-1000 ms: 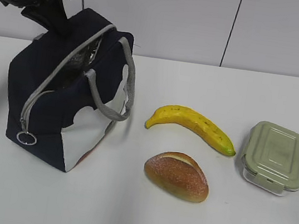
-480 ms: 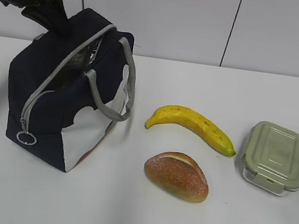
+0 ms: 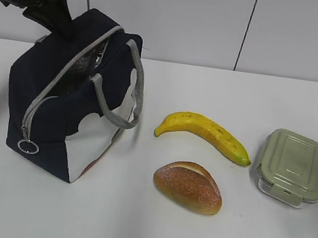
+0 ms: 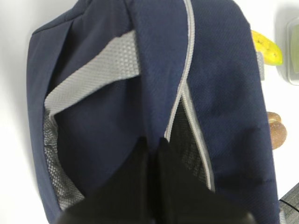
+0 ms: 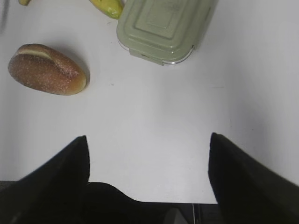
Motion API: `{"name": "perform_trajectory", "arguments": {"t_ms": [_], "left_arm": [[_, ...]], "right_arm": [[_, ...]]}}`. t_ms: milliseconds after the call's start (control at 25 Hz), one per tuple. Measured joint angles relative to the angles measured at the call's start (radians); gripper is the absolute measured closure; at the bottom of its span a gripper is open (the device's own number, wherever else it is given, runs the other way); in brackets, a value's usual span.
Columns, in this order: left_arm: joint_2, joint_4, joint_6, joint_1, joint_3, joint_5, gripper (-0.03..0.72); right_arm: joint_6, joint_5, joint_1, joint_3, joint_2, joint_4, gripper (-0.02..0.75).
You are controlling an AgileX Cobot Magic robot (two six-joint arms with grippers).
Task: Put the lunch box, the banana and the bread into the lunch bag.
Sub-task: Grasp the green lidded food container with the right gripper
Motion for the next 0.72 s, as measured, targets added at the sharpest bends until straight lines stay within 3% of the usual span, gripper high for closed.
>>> {"name": "perform_trajectory", "arguments": {"t_ms": [320,720], "left_arm": [[0.0,-0.001,0.0,0.0,0.0,0.0,0.69],[0.0,-0.001,0.0,0.0,0.0,0.0,0.69]], "right_arm": [[0.085,0.002,0.0,-0.158,0.307,0.031,0.152],[0.019,-0.021,-0.036,-0.312,0.567,0.118,0.152]]}}
